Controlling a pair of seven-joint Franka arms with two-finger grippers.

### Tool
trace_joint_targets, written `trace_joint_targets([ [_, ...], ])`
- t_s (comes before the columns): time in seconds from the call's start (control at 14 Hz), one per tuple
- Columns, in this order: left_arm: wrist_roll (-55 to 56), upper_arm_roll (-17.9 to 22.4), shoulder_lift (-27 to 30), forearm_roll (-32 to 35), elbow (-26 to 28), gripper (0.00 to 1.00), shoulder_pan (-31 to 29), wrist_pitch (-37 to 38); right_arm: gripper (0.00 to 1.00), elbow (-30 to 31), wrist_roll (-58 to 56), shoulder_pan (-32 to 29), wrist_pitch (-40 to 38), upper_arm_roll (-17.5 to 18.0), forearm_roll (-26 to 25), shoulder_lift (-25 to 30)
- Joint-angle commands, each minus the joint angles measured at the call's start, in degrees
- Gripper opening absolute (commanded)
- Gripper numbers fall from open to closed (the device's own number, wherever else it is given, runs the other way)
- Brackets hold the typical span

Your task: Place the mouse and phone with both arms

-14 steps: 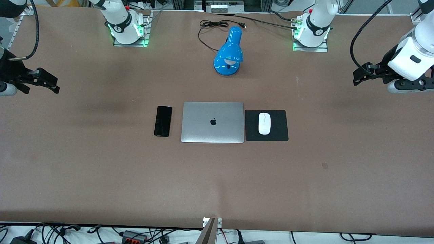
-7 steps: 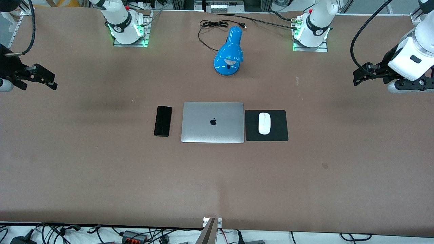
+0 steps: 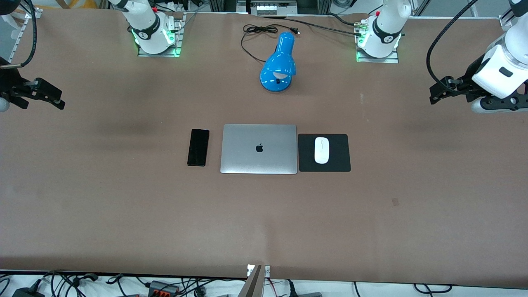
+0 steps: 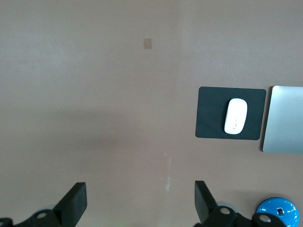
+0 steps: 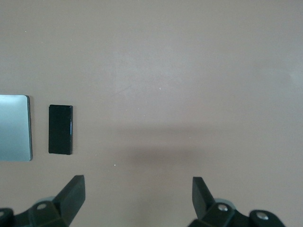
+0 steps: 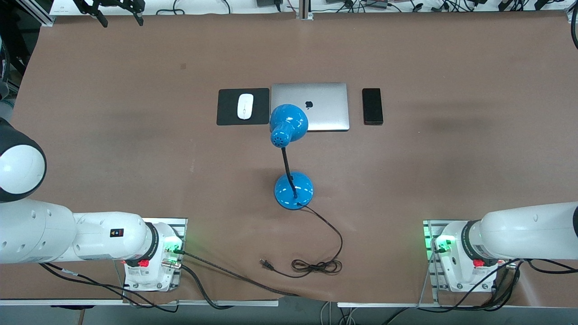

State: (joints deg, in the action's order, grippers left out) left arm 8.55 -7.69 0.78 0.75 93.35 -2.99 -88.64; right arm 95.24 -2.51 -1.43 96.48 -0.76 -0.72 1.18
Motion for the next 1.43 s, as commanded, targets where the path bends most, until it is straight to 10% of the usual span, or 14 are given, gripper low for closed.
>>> trace_joint_targets([
  [0.0, -1.3, -0.1, 0.4, -0.4, 0.0, 1.00, -0.4, 0.5, 1.00, 0.0, -0.7, -0.8, -0.9, 1.0, -0.2, 0.7],
  [1.36, -1.3, -0.1, 0.0, -0.5, 0.0, 1.00, -0.7, 0.3, 1.00, 0.8, -0.5, -0.9, -2.4, 0.9, -0.2, 2.2],
])
